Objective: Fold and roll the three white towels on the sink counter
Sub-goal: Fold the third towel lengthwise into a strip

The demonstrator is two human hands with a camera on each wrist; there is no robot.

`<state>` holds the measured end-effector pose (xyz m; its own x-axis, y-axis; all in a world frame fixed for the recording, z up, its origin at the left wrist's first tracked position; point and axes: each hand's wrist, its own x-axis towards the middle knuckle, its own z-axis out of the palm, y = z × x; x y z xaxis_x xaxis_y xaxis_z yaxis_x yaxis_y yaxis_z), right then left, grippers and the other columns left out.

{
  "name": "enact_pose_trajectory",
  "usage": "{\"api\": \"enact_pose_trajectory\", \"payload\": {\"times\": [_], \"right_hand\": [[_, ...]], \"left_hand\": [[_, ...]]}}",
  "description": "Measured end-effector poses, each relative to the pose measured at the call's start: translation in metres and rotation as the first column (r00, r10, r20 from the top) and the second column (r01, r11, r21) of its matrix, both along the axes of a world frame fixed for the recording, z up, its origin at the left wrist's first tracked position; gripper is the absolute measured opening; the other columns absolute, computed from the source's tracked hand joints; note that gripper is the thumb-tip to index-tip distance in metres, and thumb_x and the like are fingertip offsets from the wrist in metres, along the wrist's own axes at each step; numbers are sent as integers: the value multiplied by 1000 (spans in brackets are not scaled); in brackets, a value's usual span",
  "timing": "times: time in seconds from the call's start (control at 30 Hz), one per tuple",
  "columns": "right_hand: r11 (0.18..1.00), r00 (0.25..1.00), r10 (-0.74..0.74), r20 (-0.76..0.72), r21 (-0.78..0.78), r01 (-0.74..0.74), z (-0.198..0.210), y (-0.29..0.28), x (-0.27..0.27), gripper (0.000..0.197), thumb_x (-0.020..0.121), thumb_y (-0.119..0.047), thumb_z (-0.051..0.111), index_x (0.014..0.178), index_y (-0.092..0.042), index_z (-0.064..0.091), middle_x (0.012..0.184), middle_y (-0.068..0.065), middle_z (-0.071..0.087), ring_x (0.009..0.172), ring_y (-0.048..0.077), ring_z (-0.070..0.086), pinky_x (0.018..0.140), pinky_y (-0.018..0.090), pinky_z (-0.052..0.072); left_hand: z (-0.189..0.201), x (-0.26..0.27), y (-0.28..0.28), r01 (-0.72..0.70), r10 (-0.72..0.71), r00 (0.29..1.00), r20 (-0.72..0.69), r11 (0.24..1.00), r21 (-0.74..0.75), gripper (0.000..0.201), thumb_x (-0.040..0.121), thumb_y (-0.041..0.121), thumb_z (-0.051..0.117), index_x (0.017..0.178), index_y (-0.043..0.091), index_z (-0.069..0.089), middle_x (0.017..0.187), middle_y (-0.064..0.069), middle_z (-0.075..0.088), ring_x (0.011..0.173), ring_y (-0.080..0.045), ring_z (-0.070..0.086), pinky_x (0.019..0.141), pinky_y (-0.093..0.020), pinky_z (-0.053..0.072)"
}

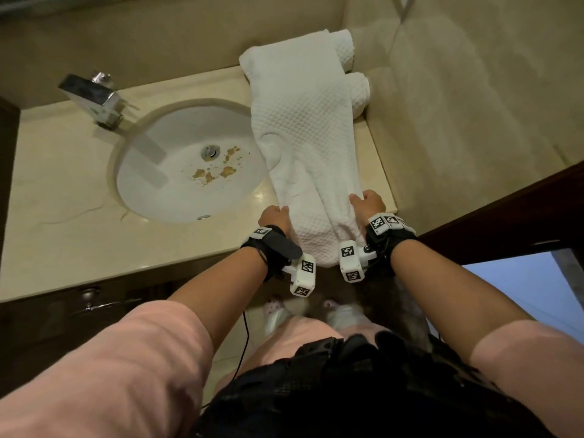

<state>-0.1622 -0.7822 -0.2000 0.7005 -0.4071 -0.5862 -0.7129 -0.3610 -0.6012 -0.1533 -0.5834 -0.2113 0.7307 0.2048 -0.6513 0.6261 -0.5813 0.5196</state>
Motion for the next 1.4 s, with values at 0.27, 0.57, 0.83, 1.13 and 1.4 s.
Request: {"api": "enact_pose_trajectory", "payload": {"times": [0.27,0.57,0.83,1.13,1.4], "right_hand": [[993,1000,-12,-17,-120,10,8,-9,3,32,75,-36,74,88,-8,68,92,8,68,89,28,65,82,36,54],[994,997,-17,-79,-109,8,10,-8,6,48,83,-41,64,110,-2,53,100,12,57,87,26,56,64,29,42],[981,993,110,-36,-154,-115,10,-13,1,23,94,-36,48,99,-14,51,97,4,53,89,25,49,74,29,35],[960,967,116,226,-274,-51,19,-25,-6,28,101,-31,35,102,-6,48,89,11,53,79,27,49,68,33,36],[992,899,43,437,-124,12,42,-30,1,28,99,-28,39,72,-21,36,64,-6,36,56,9,32,55,30,26]], "left_hand": [[14,0,1,-38,35,997,-62,997,-60,43,100,34,40,122,1,58,125,-18,59,112,-36,56,98,-38,45],[19,-13,-15,-167,167,986,2,985,-37,69,84,32,69,132,1,30,134,-19,48,118,-35,52,92,-37,47],[8,-17,-6,-64,64,998,21,998,-17,53,89,38,59,119,-5,55,120,-22,61,107,-36,59,80,-36,47],[20,-13,-5,-400,317,916,-245,699,-593,45,101,35,39,128,1,50,128,-15,58,113,-31,57,97,-43,47],[22,-28,15,-484,86,866,-493,397,-780,70,79,44,72,138,15,48,134,-11,56,117,-31,59,100,-44,46]]}}
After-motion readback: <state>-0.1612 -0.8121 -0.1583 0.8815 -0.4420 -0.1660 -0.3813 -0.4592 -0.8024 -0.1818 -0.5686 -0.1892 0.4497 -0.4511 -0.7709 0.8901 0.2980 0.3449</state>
